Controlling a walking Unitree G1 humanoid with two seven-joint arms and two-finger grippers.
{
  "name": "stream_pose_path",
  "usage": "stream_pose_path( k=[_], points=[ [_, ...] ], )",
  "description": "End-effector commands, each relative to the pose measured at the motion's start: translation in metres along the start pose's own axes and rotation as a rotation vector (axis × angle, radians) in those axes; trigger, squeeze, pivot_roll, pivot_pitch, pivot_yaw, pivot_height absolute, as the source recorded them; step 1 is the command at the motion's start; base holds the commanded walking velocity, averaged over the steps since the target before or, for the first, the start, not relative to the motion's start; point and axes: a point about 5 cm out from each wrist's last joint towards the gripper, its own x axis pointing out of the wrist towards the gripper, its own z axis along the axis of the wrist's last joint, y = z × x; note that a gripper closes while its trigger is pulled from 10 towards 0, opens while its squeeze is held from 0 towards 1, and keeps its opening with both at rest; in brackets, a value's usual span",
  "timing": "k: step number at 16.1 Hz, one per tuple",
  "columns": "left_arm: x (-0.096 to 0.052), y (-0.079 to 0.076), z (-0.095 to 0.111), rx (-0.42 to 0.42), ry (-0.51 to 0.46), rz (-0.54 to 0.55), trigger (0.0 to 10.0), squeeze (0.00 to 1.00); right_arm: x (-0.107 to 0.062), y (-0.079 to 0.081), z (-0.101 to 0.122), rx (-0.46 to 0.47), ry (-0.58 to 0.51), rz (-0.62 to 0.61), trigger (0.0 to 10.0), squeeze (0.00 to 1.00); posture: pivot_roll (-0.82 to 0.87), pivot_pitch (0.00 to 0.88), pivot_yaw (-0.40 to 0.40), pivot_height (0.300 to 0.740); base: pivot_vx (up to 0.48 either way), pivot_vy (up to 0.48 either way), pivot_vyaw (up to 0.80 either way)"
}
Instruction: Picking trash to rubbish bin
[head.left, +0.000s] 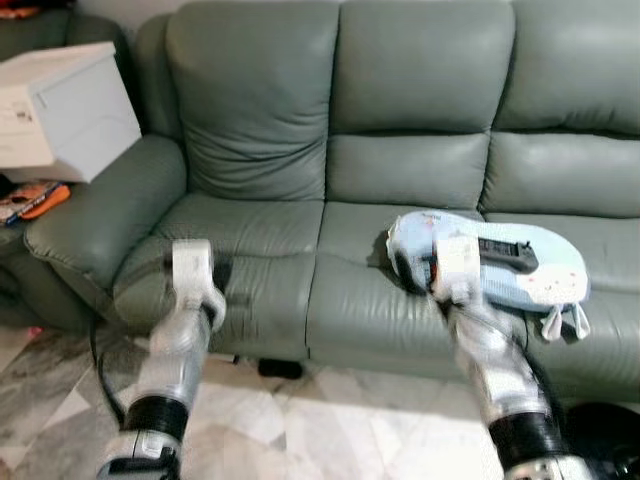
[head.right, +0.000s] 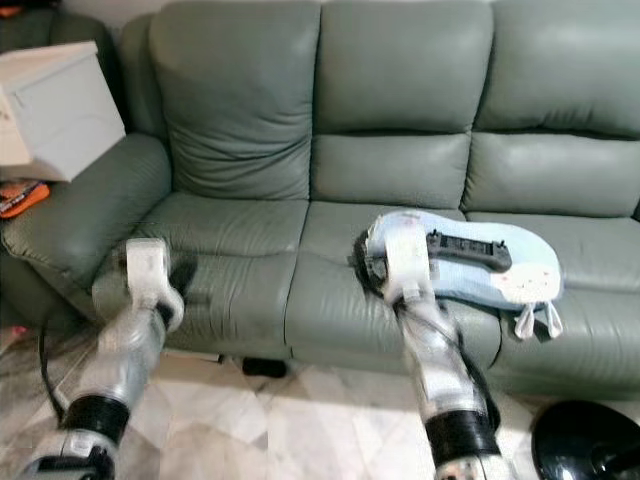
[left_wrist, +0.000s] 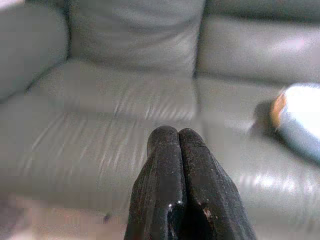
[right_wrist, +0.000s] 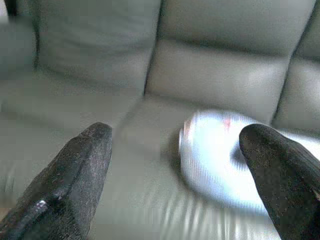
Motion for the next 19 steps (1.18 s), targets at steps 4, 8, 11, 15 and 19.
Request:
stream_pose_path(
  k=[4, 8, 11, 15, 19],
  points=[
    [-0.028, 0.025, -0.073, 0.123, 0.287, 0.055, 10.0, 0.00, -0.018, 0.004, -0.079, 0.102, 0.308, 0.030, 10.0, 0.00, -0.05, 0.000, 0.016, 0.740, 0.000, 0.000, 0.00],
    [-0.055, 0.035, -0.113, 0.154, 0.480, 0.054, 10.0, 0.00, -0.047, -0.009, -0.126, 0.145, 0.507, -0.053, 10.0, 0.00, -0.04, 0.000, 0.025, 0.740, 0.000, 0.000, 0.00],
    [-0.069, 0.041, -0.129, 0.146, 0.574, 0.084, 10.0, 0.00, -0.063, -0.013, -0.145, 0.147, 0.614, -0.096, 10.0, 0.00, -0.04, 0.000, 0.034, 0.740, 0.000, 0.000, 0.00],
    [-0.077, 0.044, -0.138, 0.164, 0.639, 0.073, 10.0, 0.00, -0.075, -0.013, -0.157, 0.164, 0.667, -0.127, 10.0, 0.00, -0.04, 0.000, 0.043, 0.740, 0.000, 0.000, 0.00],
    [-0.079, 0.044, -0.140, 0.176, 0.654, 0.070, 10.0, 0.00, -0.077, -0.015, -0.160, 0.151, 0.676, -0.131, 10.0, 0.00, -0.04, 0.000, 0.046, 0.740, 0.256, 0.000, 0.00]
  ],
)
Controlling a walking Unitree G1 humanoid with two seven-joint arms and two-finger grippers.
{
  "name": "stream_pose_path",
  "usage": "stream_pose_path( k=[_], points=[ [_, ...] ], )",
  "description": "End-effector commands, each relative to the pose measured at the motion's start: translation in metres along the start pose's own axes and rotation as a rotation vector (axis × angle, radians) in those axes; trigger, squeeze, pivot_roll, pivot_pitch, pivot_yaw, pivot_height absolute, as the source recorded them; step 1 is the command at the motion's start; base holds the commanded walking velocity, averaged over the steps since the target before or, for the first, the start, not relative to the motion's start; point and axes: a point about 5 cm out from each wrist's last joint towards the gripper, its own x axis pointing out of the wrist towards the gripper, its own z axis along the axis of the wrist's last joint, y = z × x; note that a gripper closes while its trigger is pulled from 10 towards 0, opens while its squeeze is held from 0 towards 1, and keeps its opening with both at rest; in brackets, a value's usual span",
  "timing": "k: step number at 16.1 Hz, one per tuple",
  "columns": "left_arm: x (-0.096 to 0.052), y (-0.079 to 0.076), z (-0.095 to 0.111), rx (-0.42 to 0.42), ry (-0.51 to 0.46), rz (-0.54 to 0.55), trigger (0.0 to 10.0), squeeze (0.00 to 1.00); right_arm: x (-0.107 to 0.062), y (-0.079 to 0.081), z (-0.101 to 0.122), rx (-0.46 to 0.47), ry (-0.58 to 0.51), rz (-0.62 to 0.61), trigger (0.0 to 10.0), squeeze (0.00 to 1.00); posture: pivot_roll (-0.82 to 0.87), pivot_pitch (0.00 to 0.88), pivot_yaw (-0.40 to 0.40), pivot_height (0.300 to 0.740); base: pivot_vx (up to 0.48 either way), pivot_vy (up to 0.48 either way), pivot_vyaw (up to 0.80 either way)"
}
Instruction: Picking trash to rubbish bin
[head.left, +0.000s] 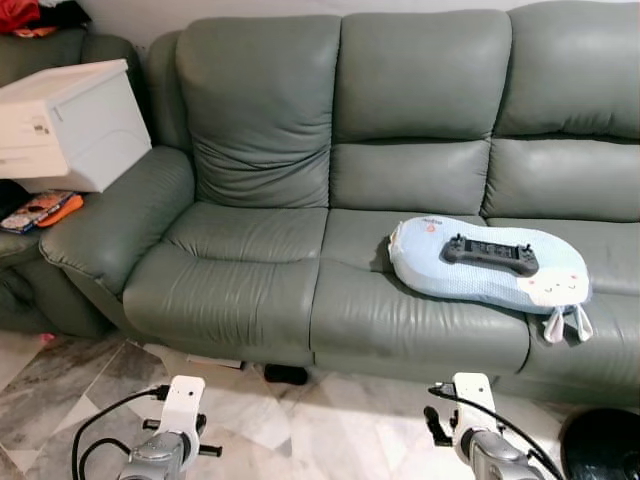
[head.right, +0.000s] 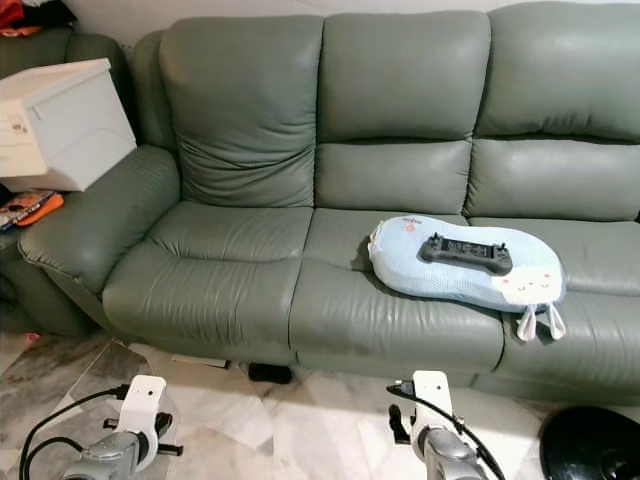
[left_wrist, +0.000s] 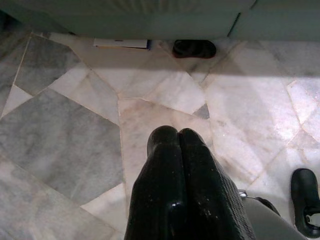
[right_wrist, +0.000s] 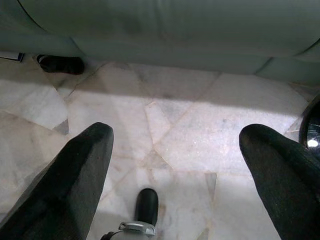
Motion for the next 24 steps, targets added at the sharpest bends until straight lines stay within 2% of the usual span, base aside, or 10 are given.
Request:
stream_pose_path(
  k=[1, 3, 15, 21, 24],
  points=[
    [-0.001, 0.005, 0.000, 0.020, 0.011, 0.014, 10.0, 0.00, 0.001, 0.002, 0.004, -0.003, -0.011, 0.004, 10.0, 0.00, -0.04, 0.000, 0.047, 0.740, 0.281, 0.000, 0.00],
    [-0.001, 0.005, -0.002, 0.024, 0.019, 0.016, 10.0, 0.00, 0.001, 0.005, 0.004, -0.029, -0.012, 0.016, 10.0, 0.00, -0.04, 0.000, 0.045, 0.740, 0.287, 0.000, 0.00],
    [-0.002, 0.007, -0.010, 0.034, 0.050, 0.028, 10.0, 0.00, 0.001, 0.006, 0.001, -0.027, -0.005, 0.018, 10.0, 0.00, -0.05, 0.000, 0.046, 0.740, 0.290, 0.000, 0.00],
    [-0.002, 0.007, -0.011, 0.034, 0.057, 0.031, 10.0, 0.00, 0.001, 0.007, 0.001, -0.032, -0.007, 0.019, 10.0, 0.00, -0.05, 0.000, 0.047, 0.740, 0.422, 0.000, 0.00],
    [-0.002, 0.007, -0.011, 0.028, 0.054, 0.030, 10.0, 0.00, 0.001, 0.007, 0.002, -0.028, -0.012, 0.023, 10.0, 0.00, -0.05, 0.000, 0.048, 0.740, 0.095, 0.000, 0.00]
  ],
)
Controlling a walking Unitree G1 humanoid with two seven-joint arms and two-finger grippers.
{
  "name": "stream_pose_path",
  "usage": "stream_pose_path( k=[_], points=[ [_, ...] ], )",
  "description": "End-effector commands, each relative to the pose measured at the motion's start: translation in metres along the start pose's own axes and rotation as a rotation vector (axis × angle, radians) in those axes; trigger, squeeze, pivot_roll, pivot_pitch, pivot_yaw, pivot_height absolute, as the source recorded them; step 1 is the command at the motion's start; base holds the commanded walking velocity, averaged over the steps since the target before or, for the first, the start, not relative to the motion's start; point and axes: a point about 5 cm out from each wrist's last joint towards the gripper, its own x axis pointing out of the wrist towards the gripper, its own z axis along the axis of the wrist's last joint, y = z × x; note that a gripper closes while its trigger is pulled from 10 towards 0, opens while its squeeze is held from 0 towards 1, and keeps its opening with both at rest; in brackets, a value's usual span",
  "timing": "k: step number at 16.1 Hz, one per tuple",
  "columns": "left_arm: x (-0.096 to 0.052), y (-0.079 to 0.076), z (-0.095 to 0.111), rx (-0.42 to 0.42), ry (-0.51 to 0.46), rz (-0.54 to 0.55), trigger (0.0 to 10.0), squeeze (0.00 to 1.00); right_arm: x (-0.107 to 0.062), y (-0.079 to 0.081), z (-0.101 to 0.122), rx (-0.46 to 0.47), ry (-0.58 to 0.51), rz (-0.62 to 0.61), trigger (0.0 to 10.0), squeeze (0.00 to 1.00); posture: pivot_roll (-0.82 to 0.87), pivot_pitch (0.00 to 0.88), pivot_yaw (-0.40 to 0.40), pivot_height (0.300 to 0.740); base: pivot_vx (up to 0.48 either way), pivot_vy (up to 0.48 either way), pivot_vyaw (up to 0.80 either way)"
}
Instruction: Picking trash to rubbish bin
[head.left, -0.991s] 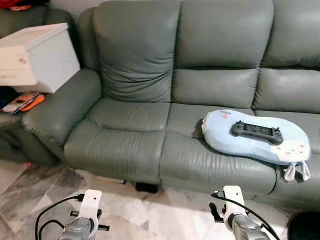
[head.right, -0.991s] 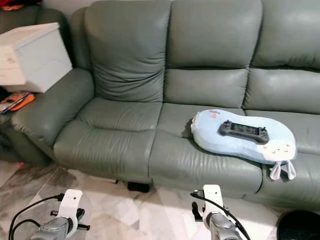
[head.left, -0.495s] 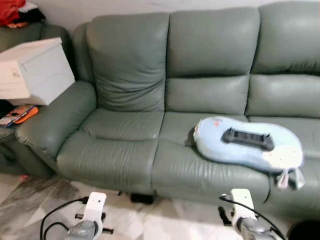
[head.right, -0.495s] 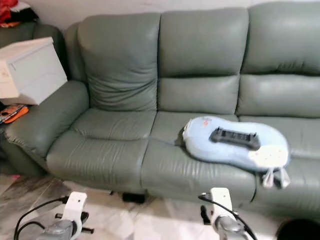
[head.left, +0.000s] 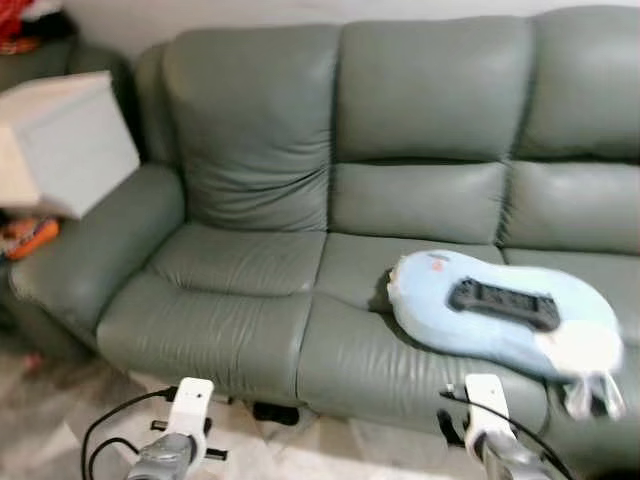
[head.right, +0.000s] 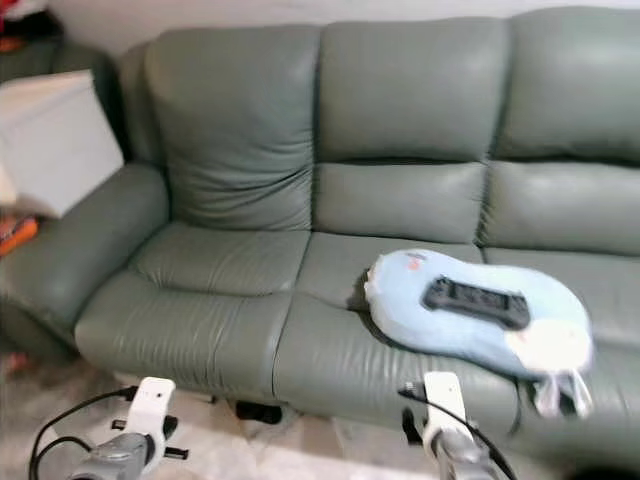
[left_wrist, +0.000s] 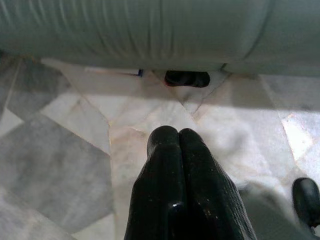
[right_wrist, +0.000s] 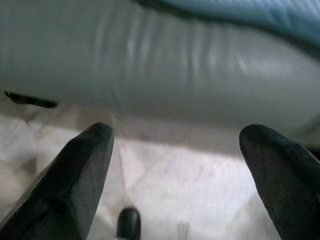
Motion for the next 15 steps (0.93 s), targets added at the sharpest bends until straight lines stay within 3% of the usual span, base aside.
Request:
stream_pose_path(
  k=[1, 15],
  points=[
    [-0.0035, 0.0130, -0.0098, -0.002, 0.034, 0.029, 10.0, 0.00, 0.0011, 0.0164, 0.0013, 0.013, -0.007, 0.044, 10.0, 0.00, -0.05, 0.000, 0.048, 0.740, 0.000, 0.000, 0.00],
    [-0.0037, 0.0113, -0.0129, -0.051, 0.045, 0.017, 10.0, 0.00, 0.0007, 0.0134, -0.0027, 0.020, 0.022, 0.022, 10.0, 0.00, -0.05, 0.000, 0.051, 0.740, 0.000, 0.000, 0.00]
  ],
)
